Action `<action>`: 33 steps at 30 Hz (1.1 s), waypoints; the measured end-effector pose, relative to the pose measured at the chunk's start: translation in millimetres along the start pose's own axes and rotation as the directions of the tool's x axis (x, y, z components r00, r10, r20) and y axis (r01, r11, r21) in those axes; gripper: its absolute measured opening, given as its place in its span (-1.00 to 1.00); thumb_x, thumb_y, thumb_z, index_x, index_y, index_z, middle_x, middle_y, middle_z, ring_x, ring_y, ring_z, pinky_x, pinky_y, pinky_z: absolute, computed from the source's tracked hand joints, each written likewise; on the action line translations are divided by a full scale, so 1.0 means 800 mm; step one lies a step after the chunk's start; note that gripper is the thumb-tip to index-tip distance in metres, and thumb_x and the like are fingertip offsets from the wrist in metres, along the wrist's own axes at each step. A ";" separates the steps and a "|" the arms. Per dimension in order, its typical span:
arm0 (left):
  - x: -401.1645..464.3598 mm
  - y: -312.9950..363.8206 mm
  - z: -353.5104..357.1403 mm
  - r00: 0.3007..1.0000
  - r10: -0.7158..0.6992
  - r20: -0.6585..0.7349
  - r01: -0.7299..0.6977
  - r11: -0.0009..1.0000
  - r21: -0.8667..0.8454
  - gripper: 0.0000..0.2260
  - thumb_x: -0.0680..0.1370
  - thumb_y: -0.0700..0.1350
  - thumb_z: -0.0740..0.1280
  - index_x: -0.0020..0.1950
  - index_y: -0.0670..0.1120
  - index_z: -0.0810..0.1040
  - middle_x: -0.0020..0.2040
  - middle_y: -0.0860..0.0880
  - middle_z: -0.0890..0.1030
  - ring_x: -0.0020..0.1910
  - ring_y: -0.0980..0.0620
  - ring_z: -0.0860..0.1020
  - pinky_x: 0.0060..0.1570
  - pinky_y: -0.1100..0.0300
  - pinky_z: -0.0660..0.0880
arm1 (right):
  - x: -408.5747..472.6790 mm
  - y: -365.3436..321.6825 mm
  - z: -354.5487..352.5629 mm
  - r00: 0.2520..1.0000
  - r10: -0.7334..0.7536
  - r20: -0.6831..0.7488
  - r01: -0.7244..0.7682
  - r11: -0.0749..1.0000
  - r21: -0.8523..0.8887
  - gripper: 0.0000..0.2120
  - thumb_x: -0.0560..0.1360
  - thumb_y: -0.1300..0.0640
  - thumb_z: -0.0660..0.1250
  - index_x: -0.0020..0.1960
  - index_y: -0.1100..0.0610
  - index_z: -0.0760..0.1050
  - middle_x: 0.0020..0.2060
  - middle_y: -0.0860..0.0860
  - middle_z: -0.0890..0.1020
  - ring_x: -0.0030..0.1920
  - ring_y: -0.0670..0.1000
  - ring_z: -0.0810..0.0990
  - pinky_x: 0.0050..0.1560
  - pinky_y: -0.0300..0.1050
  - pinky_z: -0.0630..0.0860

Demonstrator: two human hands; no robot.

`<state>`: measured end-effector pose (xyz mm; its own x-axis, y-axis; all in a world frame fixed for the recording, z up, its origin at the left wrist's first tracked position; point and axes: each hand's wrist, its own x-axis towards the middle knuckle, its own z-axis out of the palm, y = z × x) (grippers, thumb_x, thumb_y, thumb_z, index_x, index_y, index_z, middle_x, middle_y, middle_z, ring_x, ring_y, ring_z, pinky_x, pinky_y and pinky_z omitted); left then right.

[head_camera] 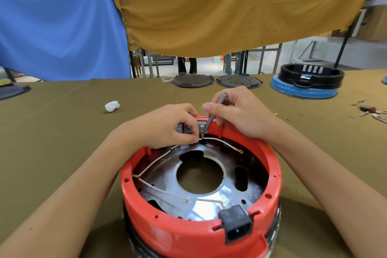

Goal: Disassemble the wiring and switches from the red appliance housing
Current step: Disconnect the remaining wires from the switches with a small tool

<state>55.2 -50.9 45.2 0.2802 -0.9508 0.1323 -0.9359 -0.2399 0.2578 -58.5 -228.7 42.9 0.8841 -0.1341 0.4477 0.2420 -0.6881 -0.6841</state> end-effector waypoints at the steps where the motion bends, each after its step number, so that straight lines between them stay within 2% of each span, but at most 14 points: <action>1: 0.000 0.000 0.000 1.000 0.002 0.000 -0.002 1.000 0.000 -0.96 0.53 0.00 0.43 -0.09 0.10 0.68 0.14 0.14 0.47 0.07 0.21 0.47 0.13 0.30 0.33 | 0.001 0.000 0.000 1.000 0.005 0.001 -0.005 1.000 0.000 -0.74 0.57 0.05 0.39 -0.21 0.19 0.63 -0.47 -0.01 0.61 -0.42 -0.13 0.52 -0.28 -0.33 0.44; 5: 0.000 0.000 0.000 1.000 0.003 0.003 -0.003 1.000 -0.009 -0.96 0.53 -0.01 0.43 -0.09 0.09 0.68 0.15 0.14 0.48 0.08 0.21 0.48 0.16 0.27 0.35 | 0.003 0.000 0.002 1.000 0.028 -0.011 -0.028 0.999 0.018 -0.73 0.58 0.04 0.38 -0.21 0.19 0.62 -0.48 -0.02 0.61 -0.43 -0.15 0.52 -0.25 -0.29 0.45; 8: -0.001 0.000 0.000 1.000 0.008 -0.005 -0.008 1.000 -0.014 -0.96 0.53 -0.01 0.44 -0.12 0.12 0.67 0.13 0.15 0.47 0.07 0.22 0.47 0.16 0.27 0.34 | 0.002 0.001 0.002 0.999 0.047 -0.026 -0.045 0.998 0.047 -0.71 0.59 0.04 0.37 -0.19 0.23 0.62 -0.46 0.00 0.61 -0.41 -0.12 0.55 -0.15 -0.16 0.51; 13: -0.001 0.000 0.000 1.000 0.009 -0.003 -0.009 1.000 -0.018 -0.96 0.53 0.00 0.44 -0.11 0.13 0.67 0.13 0.16 0.47 0.06 0.22 0.47 0.16 0.24 0.36 | -0.005 -0.002 0.002 0.997 -0.042 -0.065 0.040 0.998 -0.038 -0.73 0.57 0.04 0.38 -0.20 0.20 0.62 -0.43 0.04 0.64 -0.35 0.03 0.61 -0.15 -0.06 0.53; 16: 0.000 0.000 0.000 1.000 0.007 -0.001 -0.007 1.000 -0.013 -0.96 0.53 0.01 0.43 -0.10 0.12 0.67 0.14 0.16 0.47 0.07 0.23 0.47 0.17 0.25 0.36 | -0.006 -0.004 0.001 0.995 -0.069 -0.066 0.064 0.995 -0.075 -0.75 0.57 0.04 0.39 -0.19 0.19 0.62 -0.43 0.02 0.64 -0.34 0.04 0.61 -0.16 -0.02 0.54; 22: -0.001 -0.001 0.000 1.000 0.009 -0.004 -0.009 0.999 -0.031 -0.92 0.52 0.01 0.44 -0.15 0.19 0.64 0.11 0.18 0.47 0.07 0.27 0.46 0.15 0.28 0.36 | -0.004 -0.002 0.001 0.998 -0.043 -0.038 0.041 0.998 -0.056 -0.74 0.57 0.04 0.39 -0.19 0.19 0.63 -0.43 0.02 0.64 -0.32 0.08 0.62 -0.13 0.00 0.54; 27: -0.001 -0.001 0.000 1.000 0.010 0.001 -0.010 1.000 -0.027 -0.95 0.52 0.01 0.44 -0.13 0.16 0.65 0.12 0.18 0.47 0.08 0.27 0.46 0.14 0.28 0.35 | 0.000 -0.001 0.002 1.000 0.006 -0.025 -0.006 1.000 -0.010 -0.71 0.58 0.03 0.37 -0.19 0.21 0.62 -0.46 0.00 0.61 -0.42 -0.11 0.53 -0.24 -0.24 0.47; 30: -0.001 -0.001 0.000 1.000 0.011 0.005 -0.011 1.000 -0.023 -0.96 0.53 0.00 0.43 -0.12 0.14 0.67 0.11 0.18 0.47 0.08 0.25 0.46 0.15 0.27 0.35 | 0.001 0.001 0.002 0.999 0.044 -0.023 -0.044 0.999 0.025 -0.70 0.59 0.03 0.35 -0.18 0.23 0.61 -0.46 -0.02 0.60 -0.41 -0.12 0.53 -0.17 -0.17 0.49; 33: -0.001 -0.001 0.000 1.000 0.010 0.003 -0.010 1.000 -0.024 -0.95 0.53 0.00 0.43 -0.12 0.14 0.67 0.11 0.19 0.47 0.08 0.26 0.46 0.15 0.27 0.35 | -0.001 0.001 0.004 0.999 0.024 -0.044 -0.025 1.000 -0.011 -0.70 0.60 0.02 0.35 -0.20 0.21 0.61 -0.46 0.00 0.62 -0.39 -0.06 0.55 -0.12 -0.07 0.51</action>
<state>55.8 -49.7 44.8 0.2702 -0.9537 0.1318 -0.9332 -0.2257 0.2797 -57.4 -226.9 40.1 0.8710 -0.1821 0.4562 0.2160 -0.6922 -0.6886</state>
